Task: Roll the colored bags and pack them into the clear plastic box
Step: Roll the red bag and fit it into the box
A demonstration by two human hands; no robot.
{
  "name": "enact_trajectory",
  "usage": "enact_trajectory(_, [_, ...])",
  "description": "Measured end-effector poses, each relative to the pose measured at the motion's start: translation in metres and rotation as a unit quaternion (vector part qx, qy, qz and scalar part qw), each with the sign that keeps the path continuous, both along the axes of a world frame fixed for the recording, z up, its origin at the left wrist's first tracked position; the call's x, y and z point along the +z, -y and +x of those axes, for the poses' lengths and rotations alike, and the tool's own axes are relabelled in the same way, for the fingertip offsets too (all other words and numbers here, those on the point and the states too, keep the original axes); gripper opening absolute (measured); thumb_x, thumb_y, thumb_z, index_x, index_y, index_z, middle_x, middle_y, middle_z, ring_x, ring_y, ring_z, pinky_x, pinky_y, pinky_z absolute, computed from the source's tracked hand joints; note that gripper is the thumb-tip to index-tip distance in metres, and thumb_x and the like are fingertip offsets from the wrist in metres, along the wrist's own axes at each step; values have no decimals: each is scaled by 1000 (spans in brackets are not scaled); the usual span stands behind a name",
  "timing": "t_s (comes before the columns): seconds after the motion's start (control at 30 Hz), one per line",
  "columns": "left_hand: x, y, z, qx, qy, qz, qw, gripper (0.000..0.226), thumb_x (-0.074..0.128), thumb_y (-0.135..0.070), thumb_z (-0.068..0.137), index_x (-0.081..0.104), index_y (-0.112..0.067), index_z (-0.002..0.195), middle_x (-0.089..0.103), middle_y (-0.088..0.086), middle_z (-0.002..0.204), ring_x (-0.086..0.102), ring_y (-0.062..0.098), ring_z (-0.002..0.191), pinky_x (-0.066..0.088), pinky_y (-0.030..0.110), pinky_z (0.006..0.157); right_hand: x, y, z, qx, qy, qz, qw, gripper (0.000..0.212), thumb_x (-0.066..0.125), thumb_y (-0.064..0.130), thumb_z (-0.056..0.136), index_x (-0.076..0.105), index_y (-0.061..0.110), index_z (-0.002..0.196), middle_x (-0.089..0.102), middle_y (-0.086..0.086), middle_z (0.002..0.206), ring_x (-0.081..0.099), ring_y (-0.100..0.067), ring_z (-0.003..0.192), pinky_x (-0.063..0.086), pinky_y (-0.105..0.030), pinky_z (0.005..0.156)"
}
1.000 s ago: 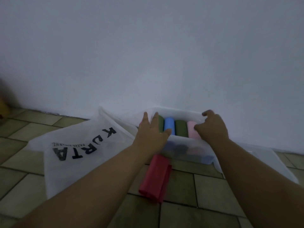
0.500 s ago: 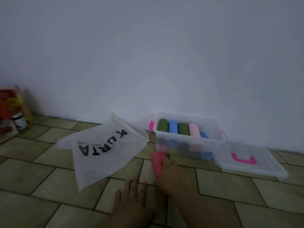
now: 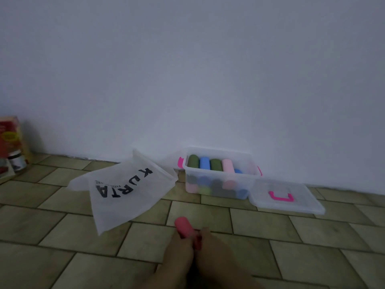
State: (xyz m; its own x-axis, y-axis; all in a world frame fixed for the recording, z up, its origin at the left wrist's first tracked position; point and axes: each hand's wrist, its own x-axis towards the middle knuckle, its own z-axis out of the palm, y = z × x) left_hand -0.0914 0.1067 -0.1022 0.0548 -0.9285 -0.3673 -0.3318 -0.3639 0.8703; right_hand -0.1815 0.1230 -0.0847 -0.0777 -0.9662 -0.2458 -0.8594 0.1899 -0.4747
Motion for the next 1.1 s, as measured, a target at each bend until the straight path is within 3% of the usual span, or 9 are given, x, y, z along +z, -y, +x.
enact_trajectory(0.1, [8, 8, 1, 68, -177, 90, 978, 14, 50, -15, 93, 60, -5, 96, 65, 19, 91, 64, 31, 82, 53, 41, 76, 5, -16, 1, -26, 118, -18, 993, 14, 46, 44, 91, 52, 34, 99, 63, 10, 98, 56, -2, 79, 46, -20, 73])
enact_trajectory(0.2, [13, 5, 9, 94, -333, 131, 929, 15, 52, -3, 91, 57, -4, 105, 66, 28, 100, 63, 44, 93, 51, 56, 82, 5, -19, -8, -34, 183, -42, 982, 16, 55, 34, 82, 51, 34, 66, 57, 16, 65, 52, 2, 62, 43, -19, 57])
enact_trajectory(0.27, [15, 5, 10, 86, -382, 139, 910, 26, 53, 3, 88, 54, -5, 113, 63, 32, 108, 59, 49, 102, 46, 63, 89, 10, -20, -15, -34, 214, -35, 976, 3, 56, 32, 76, 55, 31, 73, 60, 11, 72, 54, 0, 64, 44, -19, 60])
enact_trajectory(0.57, [30, 33, -16, 58, -386, 144, 909, 47, 59, 1, 82, 49, -12, 125, 63, 30, 109, 62, 50, 96, 46, 68, 84, 19, 1, -37, -46, 335, -67, 939, 27, 68, 16, 83, 53, 23, 105, 70, 1, 93, 66, -3, 74, 52, -20, 63])
enact_trajectory(0.7, [56, 71, -40, 46, -312, 15, 949, 49, 65, -2, 82, 49, -9, 128, 64, 19, 103, 62, 35, 96, 50, 55, 90, 46, 32, -67, -70, 365, -103, 922, 23, 67, 13, 83, 61, 28, 99, 73, 0, 93, 69, -20, 87, 57, -43, 79])
enact_trajectory(0.77, [75, 98, -48, -63, -264, -42, 962, 65, 63, -19, 88, 32, -11, 144, 55, 11, 127, 54, 27, 113, 44, 46, 101, 69, 56, -95, -102, 418, -100, 897, 25, 66, 7, 80, 63, 27, 95, 69, -9, 100, 67, -30, 88, 59, -44, 69])
enact_trajectory(0.83, [89, 135, -53, -181, -91, -118, 972, 81, 58, -41, 89, 11, -21, 152, 31, 4, 152, 37, 23, 133, 33, 42, 109, 93, 84, -123, -144, 432, -123, 882, 26, 64, 4, 82, 64, 27, 93, 66, -19, 101, 68, -35, 81, 57, -38, 60])
enact_trajectory(0.97, [94, 203, -53, -170, 325, -232, 901, 83, 39, -63, 88, -7, -30, 150, -5, 2, 160, 2, 26, 146, 6, 56, 114, 115, 151, -172, -225, 158, -191, 943, 23, 57, 8, 87, 55, 23, 104, 61, -11, 91, 65, -27, 73, 56, -37, 57])
enact_trajectory(1.1, [64, 236, -53, -208, 414, -170, 870, 86, 26, -74, 83, -8, -31, 149, -15, 5, 159, -5, 30, 146, 2, 61, 112, 96, 201, -175, -175, -86, -148, 970, 15, 45, 24, 92, 49, 15, 104, 59, -6, 85, 54, -20, 72, 42, -31, 65])
